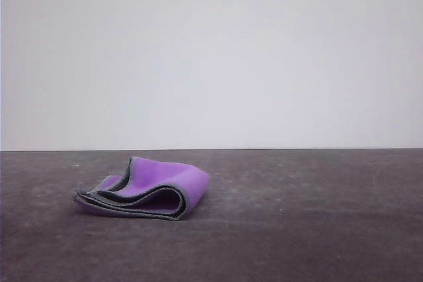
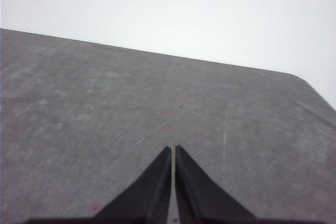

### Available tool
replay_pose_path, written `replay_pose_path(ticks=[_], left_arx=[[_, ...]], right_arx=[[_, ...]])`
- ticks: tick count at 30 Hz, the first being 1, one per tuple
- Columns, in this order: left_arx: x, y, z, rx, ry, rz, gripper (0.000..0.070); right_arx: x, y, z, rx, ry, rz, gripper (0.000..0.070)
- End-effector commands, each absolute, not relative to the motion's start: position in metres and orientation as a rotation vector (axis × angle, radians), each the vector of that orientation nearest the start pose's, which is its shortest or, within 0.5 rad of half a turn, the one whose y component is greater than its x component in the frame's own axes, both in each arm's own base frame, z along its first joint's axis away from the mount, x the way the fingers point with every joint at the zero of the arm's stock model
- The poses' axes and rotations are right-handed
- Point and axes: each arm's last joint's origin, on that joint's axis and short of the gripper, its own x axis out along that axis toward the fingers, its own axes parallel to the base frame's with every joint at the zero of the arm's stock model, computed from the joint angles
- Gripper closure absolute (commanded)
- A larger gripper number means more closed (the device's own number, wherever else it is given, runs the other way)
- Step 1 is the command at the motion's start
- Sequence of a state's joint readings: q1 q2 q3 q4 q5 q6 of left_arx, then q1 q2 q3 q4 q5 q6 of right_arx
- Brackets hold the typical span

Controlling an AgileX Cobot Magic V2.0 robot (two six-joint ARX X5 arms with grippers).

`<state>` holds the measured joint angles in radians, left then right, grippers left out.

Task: Fold clothes

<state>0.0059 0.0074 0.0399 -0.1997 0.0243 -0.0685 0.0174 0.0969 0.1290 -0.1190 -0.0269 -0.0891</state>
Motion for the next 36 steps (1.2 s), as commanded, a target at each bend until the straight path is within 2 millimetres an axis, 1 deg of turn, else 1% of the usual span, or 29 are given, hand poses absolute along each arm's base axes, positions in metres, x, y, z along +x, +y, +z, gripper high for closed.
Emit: replay_pose_path(ticks=[1, 4, 9, 14, 19, 36], left_arx=[[0.095, 0.000, 0.152, -0.068, 0.194, -0.009, 0.0697], [0.095, 0.000, 0.152, -0.068, 0.194, -0.009, 0.0697], [0.095, 0.000, 0.152, -0.068, 0.194, -0.009, 0.0697], [0.095, 0.000, 0.152, -0.068, 0.194, -0.009, 0.0697], [0.095, 0.000, 0.152, -0.068, 0.195, -0.009, 0.0697], [0.095, 0.000, 0.152, -0.068, 0.194, -0.009, 0.0697]], right_arx=[[0.096, 0.002, 0.182, -0.056, 0.074, 0.049, 0.0693], [0.096, 0.002, 0.168, -0.033, 0.089, 0.047, 0.0693], [0.097, 0.003, 0.157, -0.012, 0.106, 0.048, 0.0693], [0.096, 0.002, 0.155, -0.011, 0.116, 0.046, 0.0693], [0.096, 0.002, 0.150, -0.011, 0.172, 0.044, 0.0693], [0.096, 0.004, 0.153, -0.004, 0.144, 0.057, 0.0693]])
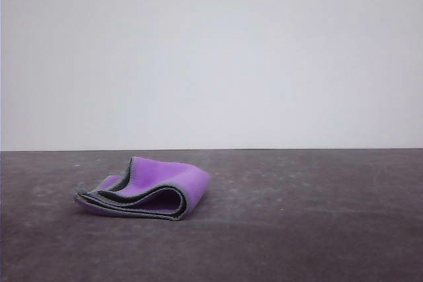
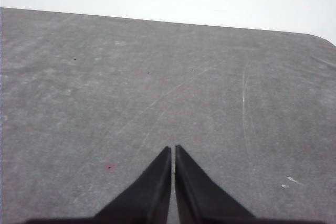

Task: Fold clothes

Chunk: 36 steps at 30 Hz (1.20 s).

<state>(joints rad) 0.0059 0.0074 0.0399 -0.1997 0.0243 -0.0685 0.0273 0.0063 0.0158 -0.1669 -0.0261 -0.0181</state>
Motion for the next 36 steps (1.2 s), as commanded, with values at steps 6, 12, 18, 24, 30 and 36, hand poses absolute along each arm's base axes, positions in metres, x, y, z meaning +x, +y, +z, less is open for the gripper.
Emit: replay_pose_path(ticks=[6, 12, 18, 24, 30, 36], left_arx=[[0.0948, 0.0000, 0.1516, -0.068, 0.194, -0.009, 0.0697], [0.0948, 0.0000, 0.1516, -0.068, 0.194, -0.009, 0.0697], [0.0948, 0.0000, 0.1516, -0.068, 0.194, -0.009, 0.0697], [0.0948, 0.0000, 0.1516, -0.068, 0.194, -0.009, 0.0697], [0.0948, 0.0000, 0.1516, -0.068, 0.194, -0.009, 0.0697], [0.0948, 0.0000, 0.1516, -0.068, 0.194, -0.009, 0.0697]], right_arx=[[0.0961, 0.0037, 0.1527, -0.004, 0.144, 0.056, 0.0693], [0.0961, 0.0037, 0.1527, -0.004, 0.144, 0.056, 0.0693], [0.0961, 0.0037, 0.1527, -0.004, 0.144, 0.056, 0.0693], [0.0961, 0.0037, 0.1527, -0.004, 0.144, 0.056, 0.0693], [0.0961, 0.0037, 0.1527, -0.004, 0.144, 0.056, 0.0693], [0.0961, 0.0037, 0.1527, -0.004, 0.144, 0.056, 0.0693]])
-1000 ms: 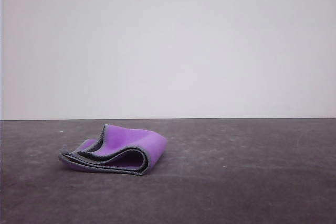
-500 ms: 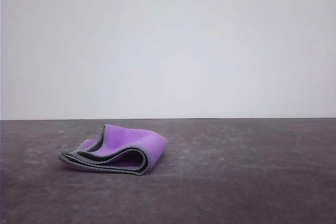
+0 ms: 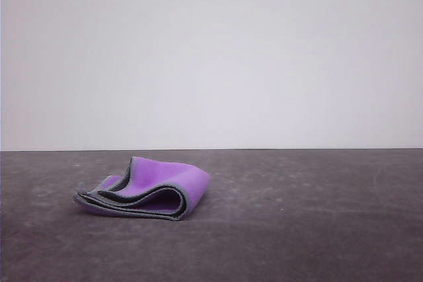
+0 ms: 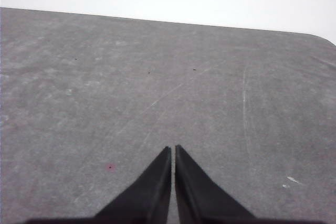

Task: Fold clothes

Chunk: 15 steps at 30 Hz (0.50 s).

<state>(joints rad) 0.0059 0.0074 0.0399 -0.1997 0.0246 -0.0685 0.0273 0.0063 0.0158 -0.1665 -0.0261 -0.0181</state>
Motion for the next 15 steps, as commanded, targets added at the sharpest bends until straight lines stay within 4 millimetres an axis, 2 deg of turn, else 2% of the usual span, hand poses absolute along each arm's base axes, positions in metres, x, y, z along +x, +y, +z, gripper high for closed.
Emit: replay_pose_path(ticks=[1, 15], left_arx=[[0.0948, 0.0000, 0.1516, -0.068, 0.194, -0.009, 0.0697], [0.0948, 0.0000, 0.1516, -0.068, 0.194, -0.009, 0.0697]], right_arx=[[0.0961, 0.0037, 0.1527, -0.004, 0.144, 0.056, 0.0693], [0.0961, 0.0037, 0.1527, -0.004, 0.144, 0.056, 0.0693]])
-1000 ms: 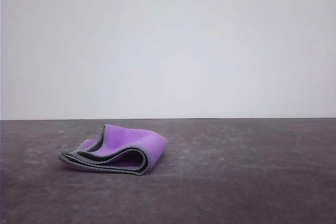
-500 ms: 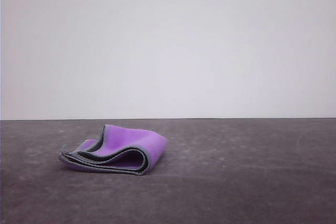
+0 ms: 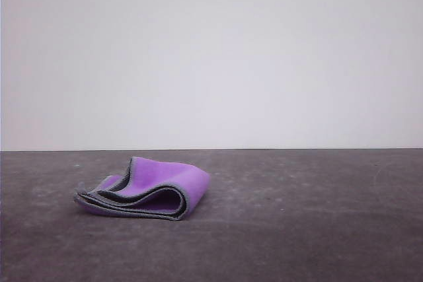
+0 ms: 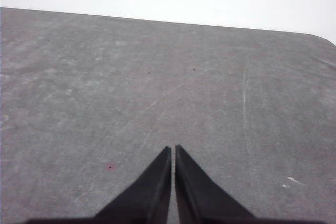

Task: Fold clothes

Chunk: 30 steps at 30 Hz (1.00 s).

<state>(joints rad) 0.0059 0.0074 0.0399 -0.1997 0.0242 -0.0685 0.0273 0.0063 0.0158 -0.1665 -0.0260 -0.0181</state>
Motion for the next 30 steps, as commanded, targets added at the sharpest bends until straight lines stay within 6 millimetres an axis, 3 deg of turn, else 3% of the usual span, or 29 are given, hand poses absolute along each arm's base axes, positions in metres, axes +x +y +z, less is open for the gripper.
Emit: replay_pose_path(ticks=[1, 30], left_arx=[[0.0948, 0.0000, 0.1516, -0.068, 0.194, -0.009, 0.0697], [0.0948, 0.0000, 0.1516, -0.068, 0.194, -0.009, 0.0697]], right_arx=[[0.0961, 0.0037, 0.1527, -0.004, 0.144, 0.056, 0.0693], [0.0961, 0.0037, 0.1527, -0.004, 0.144, 0.056, 0.0693]])
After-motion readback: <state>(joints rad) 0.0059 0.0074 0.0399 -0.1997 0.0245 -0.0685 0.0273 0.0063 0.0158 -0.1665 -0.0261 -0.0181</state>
